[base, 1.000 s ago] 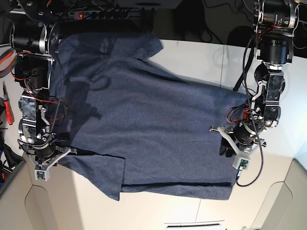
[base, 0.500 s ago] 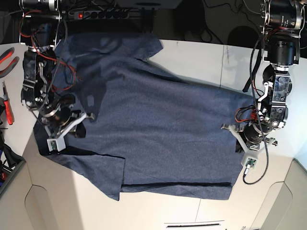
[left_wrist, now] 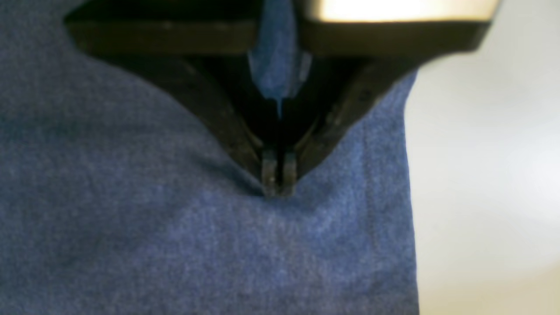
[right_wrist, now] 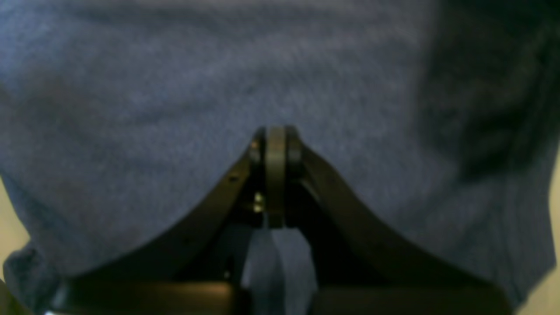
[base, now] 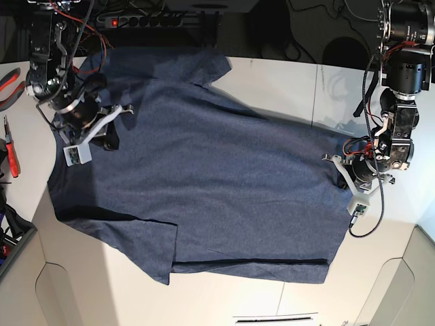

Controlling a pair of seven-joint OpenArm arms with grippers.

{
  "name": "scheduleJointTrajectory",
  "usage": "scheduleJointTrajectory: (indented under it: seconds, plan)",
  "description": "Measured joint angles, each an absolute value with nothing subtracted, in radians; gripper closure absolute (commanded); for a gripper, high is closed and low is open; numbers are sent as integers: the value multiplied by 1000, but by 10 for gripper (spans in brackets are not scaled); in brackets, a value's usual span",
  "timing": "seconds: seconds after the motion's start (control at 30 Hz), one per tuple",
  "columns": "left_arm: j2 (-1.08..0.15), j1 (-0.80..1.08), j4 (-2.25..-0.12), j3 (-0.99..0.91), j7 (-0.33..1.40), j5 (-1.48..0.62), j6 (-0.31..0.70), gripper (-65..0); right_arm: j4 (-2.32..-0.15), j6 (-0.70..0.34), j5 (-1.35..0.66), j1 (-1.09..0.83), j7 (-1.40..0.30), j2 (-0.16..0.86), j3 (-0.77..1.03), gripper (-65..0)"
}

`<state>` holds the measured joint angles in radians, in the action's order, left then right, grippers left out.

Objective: Layout the t-shirt on the table in an organized manner, then fold the t-shirt properly
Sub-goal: 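Grasp the shirt shoulder edges with both grippers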

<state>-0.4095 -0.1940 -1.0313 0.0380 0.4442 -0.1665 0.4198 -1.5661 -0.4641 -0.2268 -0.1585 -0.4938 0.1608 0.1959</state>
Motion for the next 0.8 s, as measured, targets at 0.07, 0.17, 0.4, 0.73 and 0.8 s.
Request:
scheduleJointTrajectory:
  seconds: [0.07, 0.17, 0.4, 0.73, 0.8]
  plan:
    - [-410, -194, -1031, 38, 444, -169, 420, 0, -1572, -464, -220, -176, -484, 161, 207, 0]
    - [-410, -194, -1031, 38, 445, -169, 420, 0, -1572, -444, -183, -202, -430, 160, 226, 0]
    - [-407, -155, -1034, 33, 445, -212, 418, 0, -1462, -360, -148, -187, -382, 164, 262, 0]
    - [-405, -88, -1048, 30, 404, -256, 416, 0, -1186, -374, -123, -38, -280, 167, 265, 0]
    - [-405, -80, -1051, 30, 402, -260, 416, 0, -1184, -374, -111, -27, -281, 172, 265, 0]
